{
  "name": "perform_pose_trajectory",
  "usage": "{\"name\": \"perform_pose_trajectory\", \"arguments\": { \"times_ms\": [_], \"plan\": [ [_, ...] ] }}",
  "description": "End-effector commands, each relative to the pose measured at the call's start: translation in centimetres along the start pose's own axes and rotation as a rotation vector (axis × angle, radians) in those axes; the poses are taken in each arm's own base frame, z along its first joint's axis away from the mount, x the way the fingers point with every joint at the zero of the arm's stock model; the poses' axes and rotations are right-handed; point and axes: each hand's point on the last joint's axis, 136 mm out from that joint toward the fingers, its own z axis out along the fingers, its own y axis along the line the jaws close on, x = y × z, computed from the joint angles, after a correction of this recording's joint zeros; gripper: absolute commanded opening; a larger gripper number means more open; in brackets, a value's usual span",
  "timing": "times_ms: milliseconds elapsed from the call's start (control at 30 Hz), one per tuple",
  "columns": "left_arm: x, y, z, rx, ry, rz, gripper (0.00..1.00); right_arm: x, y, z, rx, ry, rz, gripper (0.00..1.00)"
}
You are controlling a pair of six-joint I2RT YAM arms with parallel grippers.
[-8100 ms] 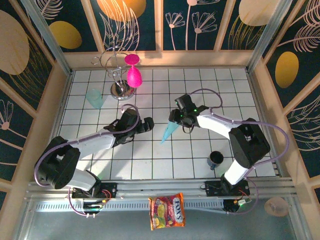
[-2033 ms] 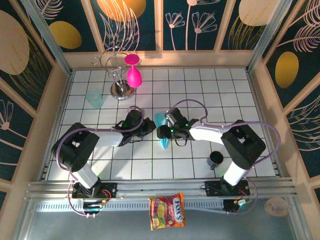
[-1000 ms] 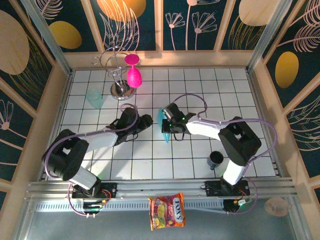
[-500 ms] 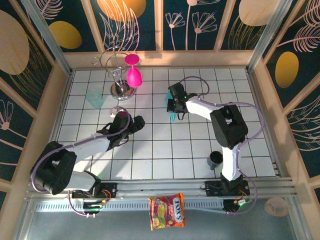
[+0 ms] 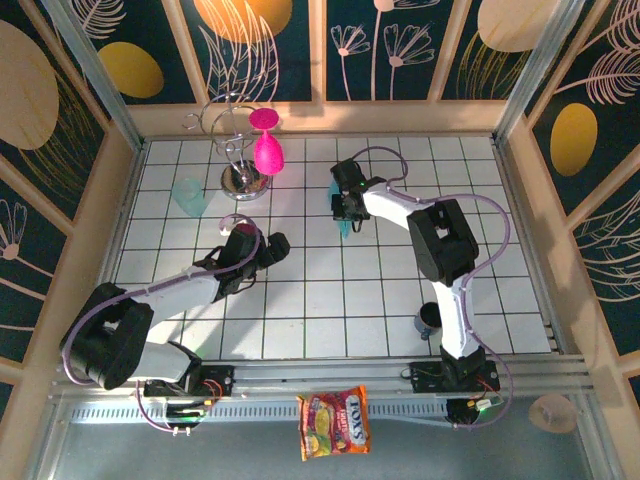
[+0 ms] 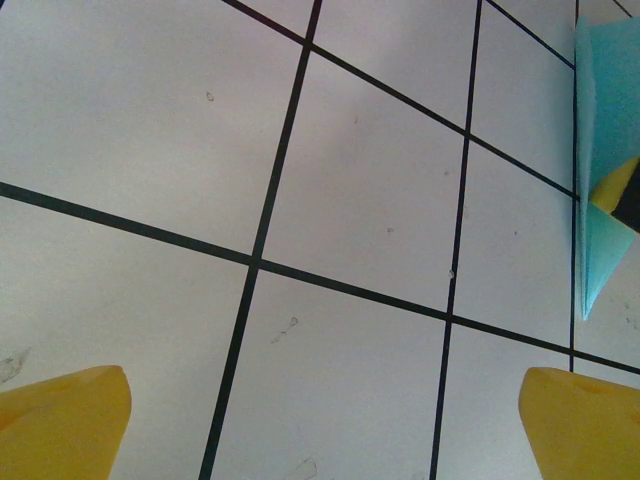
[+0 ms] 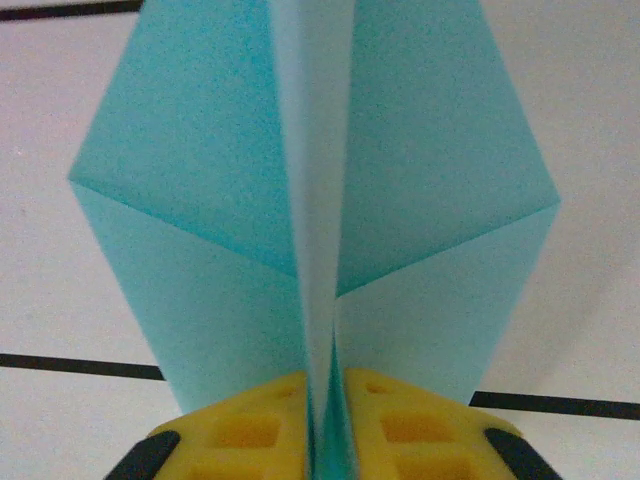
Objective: Fold a paper plane with a square sheet of paper (pick it up from the middle)
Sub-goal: Move the paper plane to the top-center of the table.
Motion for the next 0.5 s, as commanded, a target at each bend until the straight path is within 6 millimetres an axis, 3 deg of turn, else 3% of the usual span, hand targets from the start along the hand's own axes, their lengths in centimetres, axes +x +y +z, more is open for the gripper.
{"name": "perform_pose_trajectory", "arguments": {
  "times_ms": [0,300,467],
  "plan": [
    [0.1,0.5,0.3,-0.024,0.009,0.011,0.99,1.0,-0.4,1.0,0.036,0.039,-0.023,0.19],
    [0.2,0.3,0.5,-0.024,0.021,0.013,0.99,1.5,-1.3,1.9,0.080,0.047,-0.029,0.33],
    [0.2,0.4,0.6,-0.026,0.022,0.012,0.99,2.4,-2.3,3.0,0.121,0.062,-0.030,0.36]
  ]
}}
